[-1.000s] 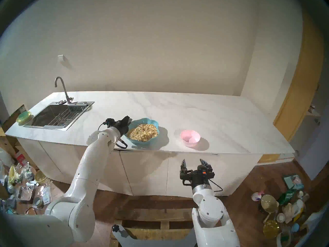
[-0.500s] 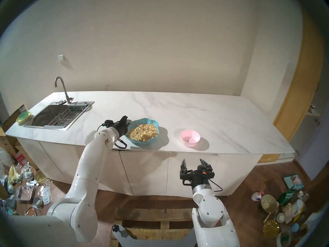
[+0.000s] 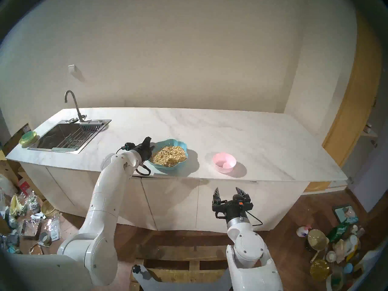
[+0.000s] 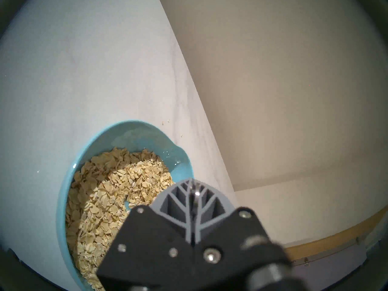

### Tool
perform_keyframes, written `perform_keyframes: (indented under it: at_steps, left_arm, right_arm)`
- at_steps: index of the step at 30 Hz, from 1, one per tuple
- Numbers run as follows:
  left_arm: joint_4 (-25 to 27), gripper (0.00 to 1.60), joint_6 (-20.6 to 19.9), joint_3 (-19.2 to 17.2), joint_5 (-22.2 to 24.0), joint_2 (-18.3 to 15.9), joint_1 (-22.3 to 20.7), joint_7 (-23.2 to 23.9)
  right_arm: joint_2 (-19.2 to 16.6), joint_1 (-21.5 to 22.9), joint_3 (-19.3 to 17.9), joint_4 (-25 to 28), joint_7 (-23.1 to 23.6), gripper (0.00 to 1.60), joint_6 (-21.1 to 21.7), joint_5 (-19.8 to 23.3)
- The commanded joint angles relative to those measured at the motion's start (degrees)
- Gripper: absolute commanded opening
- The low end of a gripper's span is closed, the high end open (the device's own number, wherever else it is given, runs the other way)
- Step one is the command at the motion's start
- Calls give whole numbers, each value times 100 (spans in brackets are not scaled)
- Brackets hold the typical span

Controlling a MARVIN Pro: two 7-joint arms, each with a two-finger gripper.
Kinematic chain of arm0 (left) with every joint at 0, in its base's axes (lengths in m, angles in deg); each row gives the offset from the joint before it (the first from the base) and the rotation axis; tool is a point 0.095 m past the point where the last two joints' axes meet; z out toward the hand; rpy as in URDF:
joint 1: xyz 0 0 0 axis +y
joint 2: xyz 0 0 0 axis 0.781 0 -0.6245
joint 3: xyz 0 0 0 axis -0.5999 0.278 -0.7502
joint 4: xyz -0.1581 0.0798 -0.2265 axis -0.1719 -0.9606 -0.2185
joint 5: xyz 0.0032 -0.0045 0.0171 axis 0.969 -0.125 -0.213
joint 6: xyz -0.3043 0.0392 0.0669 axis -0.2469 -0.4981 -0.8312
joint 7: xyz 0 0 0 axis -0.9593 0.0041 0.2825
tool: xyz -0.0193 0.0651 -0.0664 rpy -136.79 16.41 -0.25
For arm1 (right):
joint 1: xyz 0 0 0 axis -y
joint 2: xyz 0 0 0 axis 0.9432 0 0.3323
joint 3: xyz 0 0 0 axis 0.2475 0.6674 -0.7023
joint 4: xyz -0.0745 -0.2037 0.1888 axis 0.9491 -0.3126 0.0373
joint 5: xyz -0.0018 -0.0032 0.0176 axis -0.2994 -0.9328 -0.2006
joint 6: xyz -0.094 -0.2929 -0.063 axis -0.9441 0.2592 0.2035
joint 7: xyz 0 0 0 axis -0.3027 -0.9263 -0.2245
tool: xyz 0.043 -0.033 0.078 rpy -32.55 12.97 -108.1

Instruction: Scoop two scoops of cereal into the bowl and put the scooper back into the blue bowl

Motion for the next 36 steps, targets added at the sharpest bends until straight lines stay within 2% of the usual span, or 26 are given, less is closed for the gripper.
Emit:
perform_keyframes:
  at_steps: [1,10,19,30,36]
  left_arm:
    - [177,0,-2,168,-91,-7,-336,73]
    - [27,0,-9,433,-214,-20,-540,82]
    - [-197,0,62,631,-258,186,-741,90]
    - [-758,0,231,921,-300,581,-1123,103]
    - [-1279,0,368,1080,-341,782,-1442,141]
  right_arm:
    - [17,33,5,137,-2,160,-25,13]
    - [17,31,5,140,-2,160,-24,13]
    - [17,32,5,138,-2,160,-25,13]
    - [17,35,5,132,-2,160,-27,12]
    - [17,37,5,128,-1,160,-28,10]
